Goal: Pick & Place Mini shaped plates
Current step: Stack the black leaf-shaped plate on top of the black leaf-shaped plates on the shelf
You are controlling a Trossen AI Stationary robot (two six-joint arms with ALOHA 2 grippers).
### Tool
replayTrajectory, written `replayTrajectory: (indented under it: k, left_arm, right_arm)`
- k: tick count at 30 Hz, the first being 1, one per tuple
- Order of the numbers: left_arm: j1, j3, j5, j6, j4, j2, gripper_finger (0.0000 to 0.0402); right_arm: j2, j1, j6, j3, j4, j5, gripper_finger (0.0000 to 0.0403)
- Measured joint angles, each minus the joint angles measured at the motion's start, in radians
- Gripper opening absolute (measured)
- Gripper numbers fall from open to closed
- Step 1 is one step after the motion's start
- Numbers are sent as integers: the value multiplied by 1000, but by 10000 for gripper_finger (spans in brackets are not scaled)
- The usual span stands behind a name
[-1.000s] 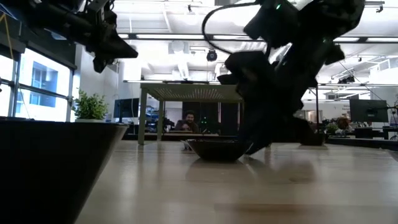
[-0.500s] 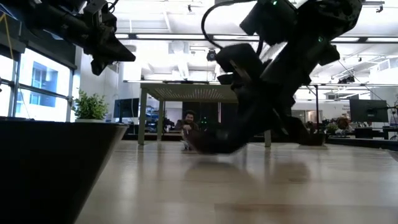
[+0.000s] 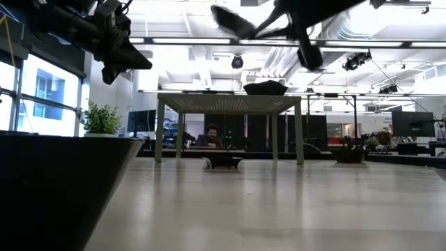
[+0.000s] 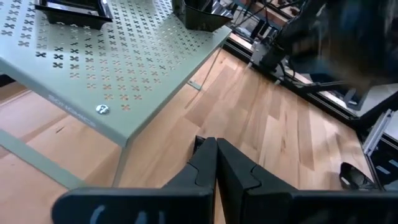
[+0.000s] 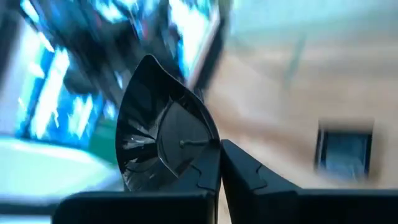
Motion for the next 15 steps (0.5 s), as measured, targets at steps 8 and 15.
replayTrajectory:
  k: [8,15]
  left_arm:
    - [0,0,-11,0,0,0,0]
    - [0,0,-14,0,0,0,0]
  right_arm:
    - [-161,-355,-106,129,-292,-3,2]
    - [-47,-720,-137,283,-434,-181,2]
